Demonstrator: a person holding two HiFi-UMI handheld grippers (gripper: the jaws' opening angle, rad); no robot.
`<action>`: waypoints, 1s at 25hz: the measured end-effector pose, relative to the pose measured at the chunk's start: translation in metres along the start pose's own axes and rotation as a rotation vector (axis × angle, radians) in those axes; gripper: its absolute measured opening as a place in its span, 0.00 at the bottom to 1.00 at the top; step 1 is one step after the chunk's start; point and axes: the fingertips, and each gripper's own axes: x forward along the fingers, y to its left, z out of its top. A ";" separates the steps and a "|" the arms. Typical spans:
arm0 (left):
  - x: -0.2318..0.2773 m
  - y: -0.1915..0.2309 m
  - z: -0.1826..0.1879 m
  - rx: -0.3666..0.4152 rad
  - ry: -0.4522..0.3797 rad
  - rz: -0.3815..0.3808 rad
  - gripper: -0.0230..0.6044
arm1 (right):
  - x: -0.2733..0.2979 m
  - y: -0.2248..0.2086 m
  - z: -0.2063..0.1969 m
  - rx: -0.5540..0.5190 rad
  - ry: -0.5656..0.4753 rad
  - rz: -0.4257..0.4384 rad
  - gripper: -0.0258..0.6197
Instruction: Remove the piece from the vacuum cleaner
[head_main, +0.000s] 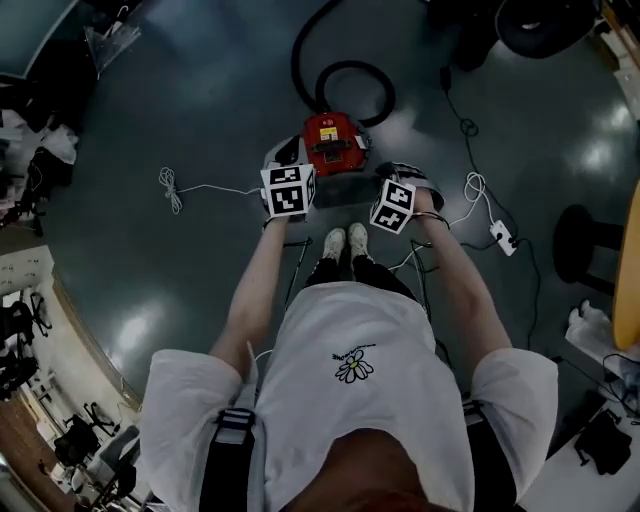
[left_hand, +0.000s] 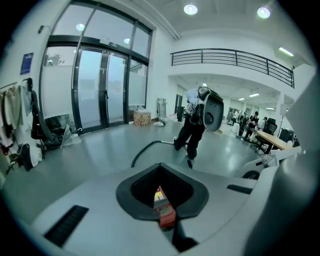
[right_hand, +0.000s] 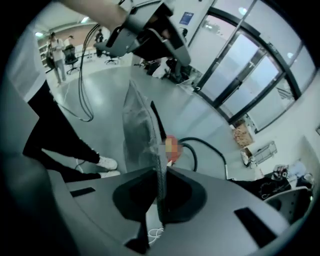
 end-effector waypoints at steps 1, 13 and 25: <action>-0.008 0.005 0.011 -0.004 -0.030 0.013 0.05 | -0.012 -0.015 0.009 0.043 -0.030 -0.045 0.08; -0.119 0.019 0.199 -0.046 -0.553 0.089 0.05 | -0.187 -0.177 0.102 0.656 -0.633 -0.345 0.08; -0.196 0.001 0.246 -0.009 -0.732 0.063 0.05 | -0.334 -0.202 0.152 0.665 -0.981 -0.638 0.08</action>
